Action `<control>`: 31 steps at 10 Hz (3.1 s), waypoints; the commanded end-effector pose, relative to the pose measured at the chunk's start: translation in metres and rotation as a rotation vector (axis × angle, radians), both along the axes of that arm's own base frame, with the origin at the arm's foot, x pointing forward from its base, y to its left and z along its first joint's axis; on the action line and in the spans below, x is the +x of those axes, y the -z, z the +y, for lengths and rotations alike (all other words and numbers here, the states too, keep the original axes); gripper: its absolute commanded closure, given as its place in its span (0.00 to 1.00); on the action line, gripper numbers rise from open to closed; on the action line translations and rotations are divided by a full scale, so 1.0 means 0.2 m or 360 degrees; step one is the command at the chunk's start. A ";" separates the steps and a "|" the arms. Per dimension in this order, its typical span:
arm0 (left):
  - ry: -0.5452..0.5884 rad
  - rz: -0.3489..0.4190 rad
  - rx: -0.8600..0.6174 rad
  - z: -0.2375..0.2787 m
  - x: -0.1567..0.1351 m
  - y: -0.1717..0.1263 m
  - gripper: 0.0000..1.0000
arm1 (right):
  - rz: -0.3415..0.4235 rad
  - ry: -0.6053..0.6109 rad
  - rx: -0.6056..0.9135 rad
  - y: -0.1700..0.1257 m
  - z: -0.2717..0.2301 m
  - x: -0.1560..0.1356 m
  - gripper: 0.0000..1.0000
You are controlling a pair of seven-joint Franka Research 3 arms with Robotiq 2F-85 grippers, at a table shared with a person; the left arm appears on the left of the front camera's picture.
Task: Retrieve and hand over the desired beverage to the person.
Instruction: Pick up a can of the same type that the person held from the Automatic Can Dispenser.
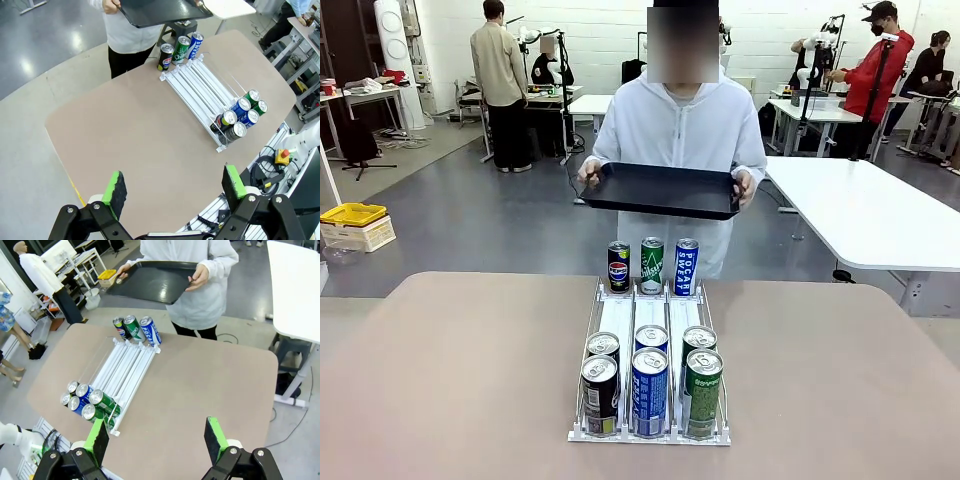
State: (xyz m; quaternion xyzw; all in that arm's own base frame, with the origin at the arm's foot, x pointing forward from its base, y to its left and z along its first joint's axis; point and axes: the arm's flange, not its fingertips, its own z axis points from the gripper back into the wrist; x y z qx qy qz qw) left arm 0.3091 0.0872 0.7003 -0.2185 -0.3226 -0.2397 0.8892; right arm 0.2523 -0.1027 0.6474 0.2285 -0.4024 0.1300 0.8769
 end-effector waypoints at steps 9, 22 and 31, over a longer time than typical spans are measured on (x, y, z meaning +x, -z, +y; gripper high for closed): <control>-0.0007 0.0004 -0.0018 0.00 0.00 -0.01 0.00 | 0.0005 -0.0015 0.0007 0.01 0.01 0.01 0.00; -0.0007 0.0004 -0.0018 0.00 0.00 -0.01 0.00 | 0.0005 -0.0015 0.0007 0.01 0.01 0.01 0.00; -0.0007 0.0004 -0.0018 0.00 0.00 -0.01 0.00 | 0.0005 -0.0015 0.0007 0.01 0.01 0.01 0.00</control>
